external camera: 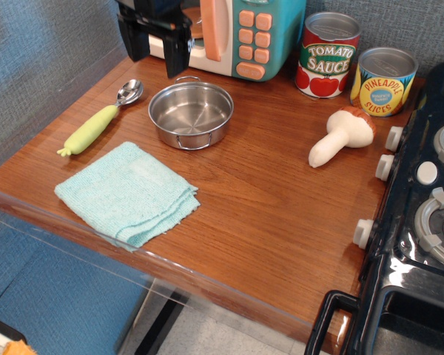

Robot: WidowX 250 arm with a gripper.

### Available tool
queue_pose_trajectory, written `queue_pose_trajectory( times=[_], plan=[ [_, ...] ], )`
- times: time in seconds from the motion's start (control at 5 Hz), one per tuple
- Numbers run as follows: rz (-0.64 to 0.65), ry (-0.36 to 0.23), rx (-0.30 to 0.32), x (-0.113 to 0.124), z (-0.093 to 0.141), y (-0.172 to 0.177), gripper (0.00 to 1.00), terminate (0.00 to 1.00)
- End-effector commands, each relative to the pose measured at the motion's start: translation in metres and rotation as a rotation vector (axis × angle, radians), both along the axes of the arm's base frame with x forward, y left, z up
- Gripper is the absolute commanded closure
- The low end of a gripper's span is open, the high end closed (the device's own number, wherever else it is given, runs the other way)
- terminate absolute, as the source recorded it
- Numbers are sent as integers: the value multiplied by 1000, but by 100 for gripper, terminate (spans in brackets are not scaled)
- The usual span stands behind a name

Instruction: Pick up the bowl and put it to the right of the spoon in front of the microwave.

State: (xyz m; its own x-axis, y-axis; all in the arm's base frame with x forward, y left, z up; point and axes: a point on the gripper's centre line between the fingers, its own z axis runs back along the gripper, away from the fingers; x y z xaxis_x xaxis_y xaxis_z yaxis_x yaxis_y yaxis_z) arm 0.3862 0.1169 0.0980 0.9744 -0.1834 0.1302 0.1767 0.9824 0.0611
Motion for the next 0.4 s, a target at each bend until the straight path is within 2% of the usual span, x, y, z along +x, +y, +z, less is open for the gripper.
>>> queue_pose_trajectory(
  times=[0.0, 0.2],
  plan=[
    [68, -79, 44, -15, 34, 8, 0, 0],
    [68, -79, 44, -15, 34, 8, 0, 100]
  ],
)
